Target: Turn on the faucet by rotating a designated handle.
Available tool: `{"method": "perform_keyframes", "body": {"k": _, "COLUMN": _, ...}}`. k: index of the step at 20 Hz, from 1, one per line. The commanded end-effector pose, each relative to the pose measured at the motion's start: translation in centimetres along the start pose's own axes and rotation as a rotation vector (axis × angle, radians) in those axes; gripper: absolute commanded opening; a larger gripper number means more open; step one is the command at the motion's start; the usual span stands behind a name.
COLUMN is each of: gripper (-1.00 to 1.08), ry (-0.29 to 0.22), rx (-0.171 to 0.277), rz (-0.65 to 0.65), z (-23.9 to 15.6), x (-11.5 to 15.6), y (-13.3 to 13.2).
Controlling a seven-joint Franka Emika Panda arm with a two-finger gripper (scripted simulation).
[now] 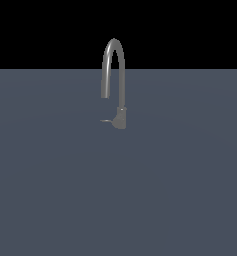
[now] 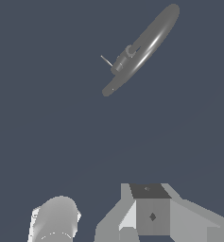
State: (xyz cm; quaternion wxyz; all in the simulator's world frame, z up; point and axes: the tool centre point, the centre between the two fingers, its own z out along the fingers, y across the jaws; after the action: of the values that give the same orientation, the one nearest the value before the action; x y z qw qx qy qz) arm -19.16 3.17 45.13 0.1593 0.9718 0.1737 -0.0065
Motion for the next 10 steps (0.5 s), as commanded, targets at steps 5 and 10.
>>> {"method": "perform_keyframes", "body": {"k": 5, "gripper": -1.00, "ry": -0.024, "rx": -0.176, "rz": -0.193, "z": 2.8, "x": 3.8, "y": -1.2}}
{"method": "perform_keyframes", "body": {"k": 10, "gripper": -1.00, "ry": -0.039, "rx": -0.295, "rz": -0.322, "z": 4.8, "x": 6.1, "y": -2.2}}
